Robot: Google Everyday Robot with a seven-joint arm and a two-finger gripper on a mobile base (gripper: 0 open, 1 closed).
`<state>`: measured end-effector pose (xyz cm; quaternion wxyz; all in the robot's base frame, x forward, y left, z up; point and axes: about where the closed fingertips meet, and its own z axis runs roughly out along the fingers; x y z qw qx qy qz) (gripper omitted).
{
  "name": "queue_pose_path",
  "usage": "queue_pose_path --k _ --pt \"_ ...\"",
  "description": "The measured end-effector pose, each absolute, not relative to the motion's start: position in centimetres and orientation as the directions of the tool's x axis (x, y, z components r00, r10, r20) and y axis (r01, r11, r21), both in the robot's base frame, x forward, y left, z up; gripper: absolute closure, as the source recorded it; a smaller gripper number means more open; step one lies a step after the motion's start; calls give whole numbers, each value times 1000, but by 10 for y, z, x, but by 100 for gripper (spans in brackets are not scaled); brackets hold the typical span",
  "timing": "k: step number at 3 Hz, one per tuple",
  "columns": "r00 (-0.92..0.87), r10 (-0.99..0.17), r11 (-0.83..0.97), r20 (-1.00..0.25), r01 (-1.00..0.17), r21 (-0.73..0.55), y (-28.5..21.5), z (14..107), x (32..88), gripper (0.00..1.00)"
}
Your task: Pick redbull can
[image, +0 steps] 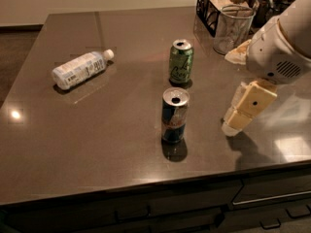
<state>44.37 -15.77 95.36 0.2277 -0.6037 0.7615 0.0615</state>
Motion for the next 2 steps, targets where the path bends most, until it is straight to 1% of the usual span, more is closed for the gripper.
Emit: queue_pose_path --k 2 --pt "-111 -843 203 -526 -972 -121 -104 933 438 0"
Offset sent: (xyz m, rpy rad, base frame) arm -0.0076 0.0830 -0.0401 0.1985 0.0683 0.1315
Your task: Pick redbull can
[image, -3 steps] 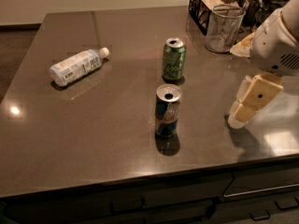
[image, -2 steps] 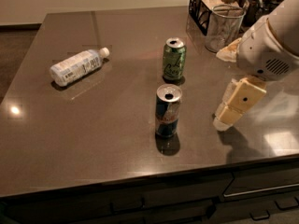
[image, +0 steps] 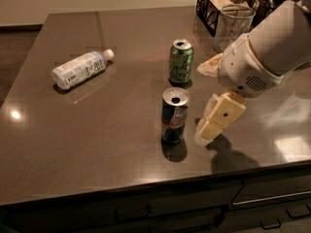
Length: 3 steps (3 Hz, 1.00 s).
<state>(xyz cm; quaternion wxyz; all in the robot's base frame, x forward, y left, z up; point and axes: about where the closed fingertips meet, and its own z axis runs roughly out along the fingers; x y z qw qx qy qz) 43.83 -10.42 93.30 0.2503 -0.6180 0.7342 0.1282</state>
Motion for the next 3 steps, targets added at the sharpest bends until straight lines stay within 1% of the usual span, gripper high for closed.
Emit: queue_pose_path --k 2,3 --pt "-67 -798 138 -599 -988 -73 -59 925 442 0" --pt "-60 -789 114 -611 -992 -49 -47 920 441 17"
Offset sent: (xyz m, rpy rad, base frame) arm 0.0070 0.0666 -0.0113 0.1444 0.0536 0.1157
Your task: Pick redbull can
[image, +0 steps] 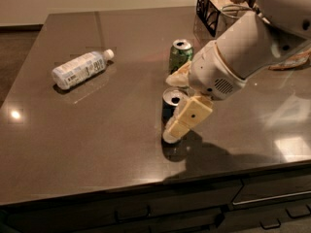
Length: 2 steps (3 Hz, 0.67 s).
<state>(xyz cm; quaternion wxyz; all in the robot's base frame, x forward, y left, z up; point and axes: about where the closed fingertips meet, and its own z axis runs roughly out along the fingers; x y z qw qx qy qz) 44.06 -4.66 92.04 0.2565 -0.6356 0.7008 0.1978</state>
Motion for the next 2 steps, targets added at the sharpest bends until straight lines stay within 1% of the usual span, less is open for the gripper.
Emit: queue_pose_path --k 2 --pt "-64 -771 108 -634 -994 -31 -47 930 439 64"
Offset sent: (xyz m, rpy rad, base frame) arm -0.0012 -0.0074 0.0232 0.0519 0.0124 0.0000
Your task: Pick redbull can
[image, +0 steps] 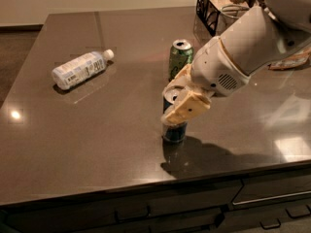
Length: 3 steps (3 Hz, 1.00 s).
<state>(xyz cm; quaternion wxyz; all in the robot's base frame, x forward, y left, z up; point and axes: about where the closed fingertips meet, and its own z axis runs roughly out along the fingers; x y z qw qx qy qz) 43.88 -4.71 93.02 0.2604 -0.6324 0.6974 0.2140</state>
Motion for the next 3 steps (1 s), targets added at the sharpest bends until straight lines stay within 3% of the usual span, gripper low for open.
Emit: queue_pose_path --k 1,2,3 --pt "-28 -756 92 -655 -994 -63 -45 964 435 87" --pt "12 -760 46 -649 -996 -73 -33 1017 423 100" --pt "15 -761 43 -649 -996 -74 -32 1020 422 100"
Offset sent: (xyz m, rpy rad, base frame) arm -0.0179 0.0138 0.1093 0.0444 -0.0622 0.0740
